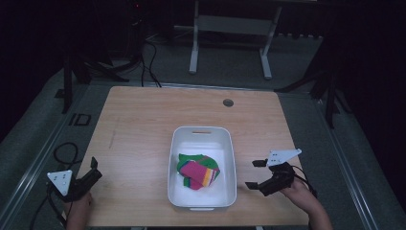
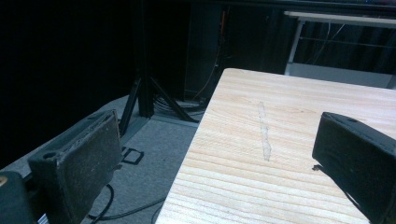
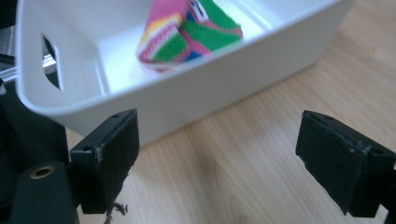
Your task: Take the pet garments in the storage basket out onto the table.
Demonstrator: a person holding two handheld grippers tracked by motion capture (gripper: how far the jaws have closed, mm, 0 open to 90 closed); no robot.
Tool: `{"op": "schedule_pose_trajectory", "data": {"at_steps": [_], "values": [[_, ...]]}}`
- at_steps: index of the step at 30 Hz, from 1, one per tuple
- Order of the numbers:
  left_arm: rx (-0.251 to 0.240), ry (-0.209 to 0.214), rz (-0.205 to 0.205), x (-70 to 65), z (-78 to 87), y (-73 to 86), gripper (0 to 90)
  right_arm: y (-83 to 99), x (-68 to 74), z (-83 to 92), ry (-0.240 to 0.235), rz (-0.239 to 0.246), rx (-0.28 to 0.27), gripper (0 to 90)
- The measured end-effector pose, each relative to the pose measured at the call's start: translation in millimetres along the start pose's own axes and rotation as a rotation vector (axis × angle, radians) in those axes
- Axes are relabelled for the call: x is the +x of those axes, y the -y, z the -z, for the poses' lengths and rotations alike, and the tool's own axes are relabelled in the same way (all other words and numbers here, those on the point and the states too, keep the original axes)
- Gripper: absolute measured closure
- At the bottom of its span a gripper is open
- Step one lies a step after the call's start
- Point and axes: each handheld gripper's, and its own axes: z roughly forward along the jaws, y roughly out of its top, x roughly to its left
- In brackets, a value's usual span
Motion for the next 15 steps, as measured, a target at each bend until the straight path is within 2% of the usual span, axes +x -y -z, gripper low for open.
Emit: {"op": "schedule_pose_trajectory", "data": {"at_steps": [5,11,13,15], "values": [[0.000,0.001,0.000,0.0,0.1,0.0,1.9,-17.0,1.6,2.0,-0.023,0.005,-0.018,13.1],[-0.003,0.002,-0.002,-0.3,0.1,0.1,1.9,-46.2,7.8,-4.8,-0.062,0.031,-0.025,11.0],[-0.001,0.003,-0.002,-0.1,0.1,0.0,1.9,-54.1,10.8,-9.2,-0.037,0.036,-0.018,11.0],[0.000,0.004,-0.002,-0.1,0.0,0.0,1.9,-60.7,12.8,-14.5,-0.039,0.047,-0.014,11.0]]}}
